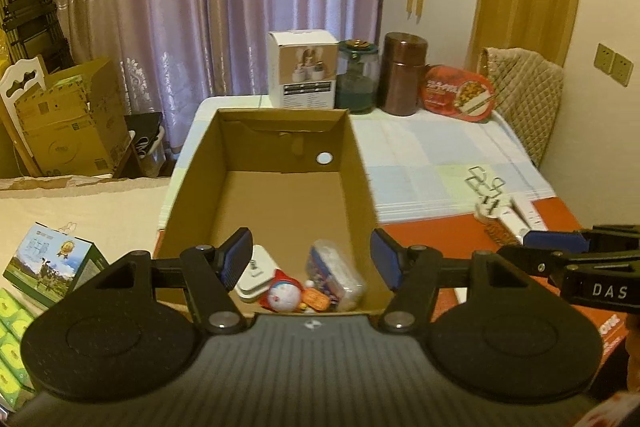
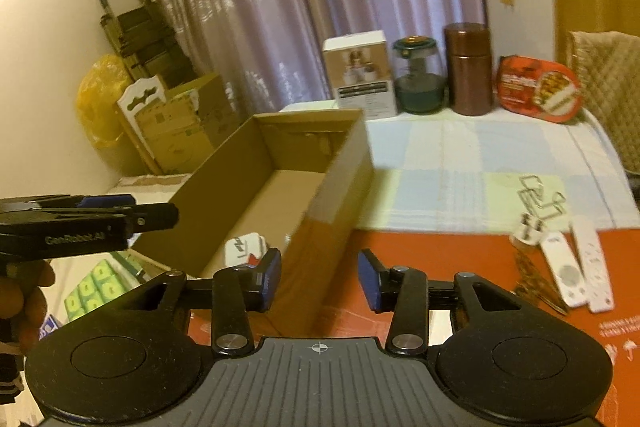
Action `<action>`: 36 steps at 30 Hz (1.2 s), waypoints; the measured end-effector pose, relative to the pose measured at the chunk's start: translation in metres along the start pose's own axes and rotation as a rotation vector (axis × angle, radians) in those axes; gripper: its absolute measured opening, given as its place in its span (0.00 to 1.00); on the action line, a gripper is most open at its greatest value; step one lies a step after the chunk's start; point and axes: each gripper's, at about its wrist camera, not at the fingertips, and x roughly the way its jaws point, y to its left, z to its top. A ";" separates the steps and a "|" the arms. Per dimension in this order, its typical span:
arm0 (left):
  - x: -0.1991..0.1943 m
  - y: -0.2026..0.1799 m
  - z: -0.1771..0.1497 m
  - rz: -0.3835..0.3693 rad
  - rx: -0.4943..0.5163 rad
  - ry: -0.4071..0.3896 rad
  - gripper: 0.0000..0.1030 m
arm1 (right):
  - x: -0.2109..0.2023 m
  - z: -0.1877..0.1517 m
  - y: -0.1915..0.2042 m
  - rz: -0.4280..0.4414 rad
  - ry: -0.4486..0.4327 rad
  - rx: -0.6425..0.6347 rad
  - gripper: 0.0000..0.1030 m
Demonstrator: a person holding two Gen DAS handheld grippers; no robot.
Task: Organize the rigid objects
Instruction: 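Move both tools over the mat toward the white tray and leopard strap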
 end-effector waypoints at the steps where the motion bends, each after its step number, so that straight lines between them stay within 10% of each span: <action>1: -0.003 -0.004 -0.001 -0.003 -0.001 -0.003 0.59 | -0.006 -0.003 -0.004 -0.007 -0.004 0.007 0.40; 27: 0.022 -0.126 -0.037 -0.131 0.064 0.059 0.60 | -0.093 -0.067 -0.138 -0.253 -0.039 0.183 0.47; 36: 0.058 -0.160 -0.055 -0.143 0.111 0.106 0.78 | -0.070 -0.074 -0.168 -0.272 -0.015 0.187 0.47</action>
